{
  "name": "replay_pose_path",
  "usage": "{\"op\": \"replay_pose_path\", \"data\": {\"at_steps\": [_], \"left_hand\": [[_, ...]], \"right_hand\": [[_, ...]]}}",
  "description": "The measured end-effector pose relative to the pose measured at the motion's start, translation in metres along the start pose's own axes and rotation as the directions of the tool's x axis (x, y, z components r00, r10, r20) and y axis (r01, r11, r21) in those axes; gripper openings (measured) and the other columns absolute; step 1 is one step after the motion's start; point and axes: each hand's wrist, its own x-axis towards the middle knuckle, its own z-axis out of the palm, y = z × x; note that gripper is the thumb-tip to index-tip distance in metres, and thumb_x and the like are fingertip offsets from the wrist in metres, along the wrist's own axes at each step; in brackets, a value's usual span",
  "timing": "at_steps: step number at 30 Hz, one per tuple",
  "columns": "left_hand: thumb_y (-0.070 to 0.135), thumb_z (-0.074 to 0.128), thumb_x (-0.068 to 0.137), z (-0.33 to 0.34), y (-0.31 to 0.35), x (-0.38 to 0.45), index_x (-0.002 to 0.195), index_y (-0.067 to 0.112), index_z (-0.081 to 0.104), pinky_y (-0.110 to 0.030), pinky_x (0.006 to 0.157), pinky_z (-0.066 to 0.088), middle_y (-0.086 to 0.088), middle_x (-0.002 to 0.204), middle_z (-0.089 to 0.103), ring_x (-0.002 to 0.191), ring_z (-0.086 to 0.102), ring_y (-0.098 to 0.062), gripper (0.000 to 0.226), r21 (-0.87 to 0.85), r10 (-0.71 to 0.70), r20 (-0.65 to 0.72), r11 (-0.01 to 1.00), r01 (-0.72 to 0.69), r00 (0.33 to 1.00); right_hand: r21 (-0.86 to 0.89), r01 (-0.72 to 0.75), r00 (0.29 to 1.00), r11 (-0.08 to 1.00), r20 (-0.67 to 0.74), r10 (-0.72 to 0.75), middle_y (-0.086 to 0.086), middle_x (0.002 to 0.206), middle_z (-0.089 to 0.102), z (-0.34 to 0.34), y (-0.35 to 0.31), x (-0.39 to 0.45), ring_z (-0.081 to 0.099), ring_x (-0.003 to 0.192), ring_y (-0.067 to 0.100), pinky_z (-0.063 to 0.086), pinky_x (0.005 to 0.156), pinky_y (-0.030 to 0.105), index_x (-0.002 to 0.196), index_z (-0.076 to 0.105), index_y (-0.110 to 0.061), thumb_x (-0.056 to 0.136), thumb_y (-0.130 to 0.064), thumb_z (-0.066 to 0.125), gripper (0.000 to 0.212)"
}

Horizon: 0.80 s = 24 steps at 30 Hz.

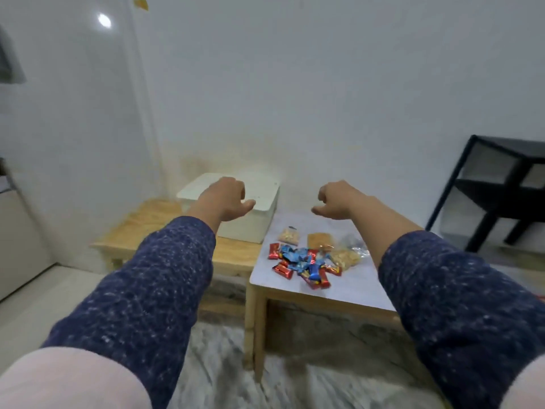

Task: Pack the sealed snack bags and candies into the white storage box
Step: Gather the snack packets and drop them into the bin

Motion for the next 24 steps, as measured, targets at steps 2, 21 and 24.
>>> {"op": "replay_pose_path", "data": {"at_steps": [2,21,24], "left_hand": [[0.045,0.052,0.09,0.016,0.058,0.022,0.114,0.007,0.061,-0.037,0.088,0.049,-0.013,0.117,0.062,0.106,0.057,-0.029,0.047,-0.017,0.064,0.017,0.998,-0.064,0.998],[0.045,0.052,0.09,0.213,0.497,0.1,0.116,0.01,0.061,-0.034,0.094,0.045,-0.011,0.121,0.059,0.109,0.056,-0.027,0.045,-0.3,0.584,0.286,0.807,-0.508,0.76],[0.047,0.052,0.09,0.251,0.538,0.106,0.117,0.011,0.059,-0.035,0.096,0.045,-0.01,0.123,0.058,0.112,0.054,-0.026,0.046,-0.359,0.623,0.329,0.778,-0.516,0.71]], "right_hand": [[-0.007,-0.075,0.997,0.997,-0.001,0.075,0.013,0.122,0.062,-0.001,0.057,-0.014,0.056,0.112,0.031,0.048,0.096,0.039,0.12,0.058,-0.003,0.091,-0.04,0.053,0.047],[0.162,-0.68,0.733,0.715,0.187,0.655,0.014,0.117,0.065,0.12,0.451,-0.165,0.06,0.105,0.03,0.049,0.089,0.034,0.117,0.06,-0.007,0.087,-0.04,0.058,0.045],[0.201,-0.724,0.69,0.66,0.22,0.69,0.012,0.114,0.064,0.145,0.486,-0.177,0.059,0.103,0.029,0.043,0.081,0.029,0.114,0.061,-0.008,0.087,-0.036,0.059,0.039]]}}
